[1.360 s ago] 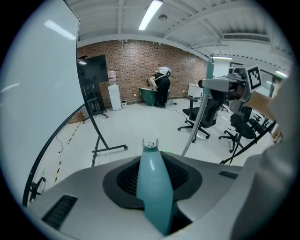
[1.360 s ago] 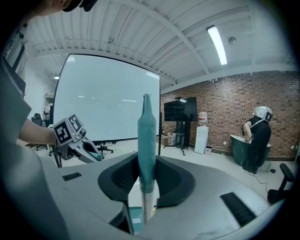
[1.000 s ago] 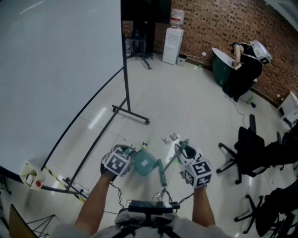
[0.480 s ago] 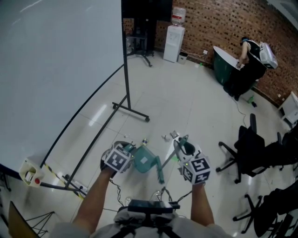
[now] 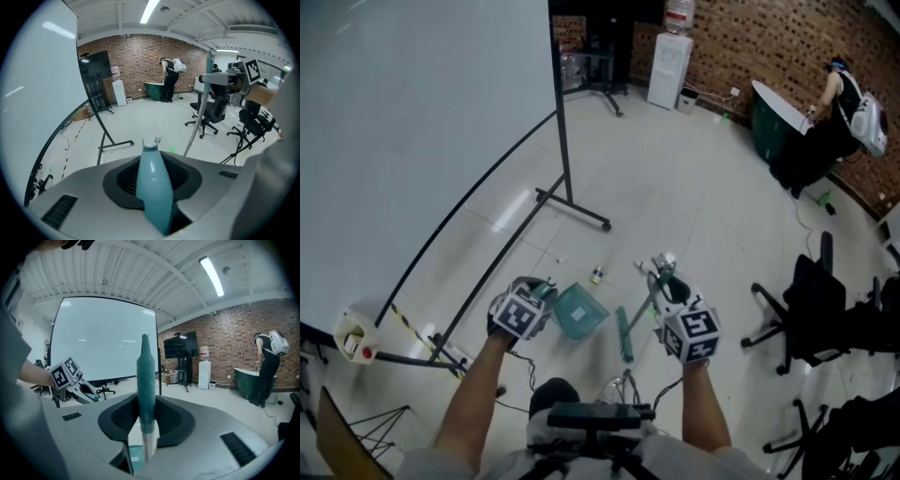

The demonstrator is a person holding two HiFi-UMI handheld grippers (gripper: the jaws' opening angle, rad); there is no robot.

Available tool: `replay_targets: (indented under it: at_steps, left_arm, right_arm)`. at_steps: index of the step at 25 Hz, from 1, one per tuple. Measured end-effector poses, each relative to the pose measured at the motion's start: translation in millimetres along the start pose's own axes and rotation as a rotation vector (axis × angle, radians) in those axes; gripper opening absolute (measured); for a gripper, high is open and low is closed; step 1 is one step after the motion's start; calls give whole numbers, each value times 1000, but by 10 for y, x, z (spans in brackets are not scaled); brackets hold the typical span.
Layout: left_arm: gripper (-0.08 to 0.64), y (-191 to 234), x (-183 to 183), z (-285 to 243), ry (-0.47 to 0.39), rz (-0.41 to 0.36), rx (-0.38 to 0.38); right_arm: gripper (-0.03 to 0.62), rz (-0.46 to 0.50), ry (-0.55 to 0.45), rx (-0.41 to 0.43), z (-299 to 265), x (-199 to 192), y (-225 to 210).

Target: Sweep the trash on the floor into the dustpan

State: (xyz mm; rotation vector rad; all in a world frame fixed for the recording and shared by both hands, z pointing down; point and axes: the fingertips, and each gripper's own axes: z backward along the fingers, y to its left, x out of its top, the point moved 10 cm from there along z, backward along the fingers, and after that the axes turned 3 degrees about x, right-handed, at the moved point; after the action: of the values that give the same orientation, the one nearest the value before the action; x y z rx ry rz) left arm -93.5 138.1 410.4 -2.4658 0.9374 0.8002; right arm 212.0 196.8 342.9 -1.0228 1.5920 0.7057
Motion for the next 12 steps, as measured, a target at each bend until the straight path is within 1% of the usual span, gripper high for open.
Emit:
replay_targets:
  at_steps: [3,7,10,12]
  left_arm:
    - [95,181,-49,-66,6,18,23]
    - [95,442,-109,-191,34,35,52]
    - [95,714,-94,-353,47,40,55]
    - [95,915,-118,-506,57,49,46]
  right_arm:
    - [95,6,19,11,-200,-29,-91]
    - [95,-6,51,17,-451,-35,-169]
    - [95,12,87,23,-721,31,-226]
    - [95,5,115,15,-954,62,-237]
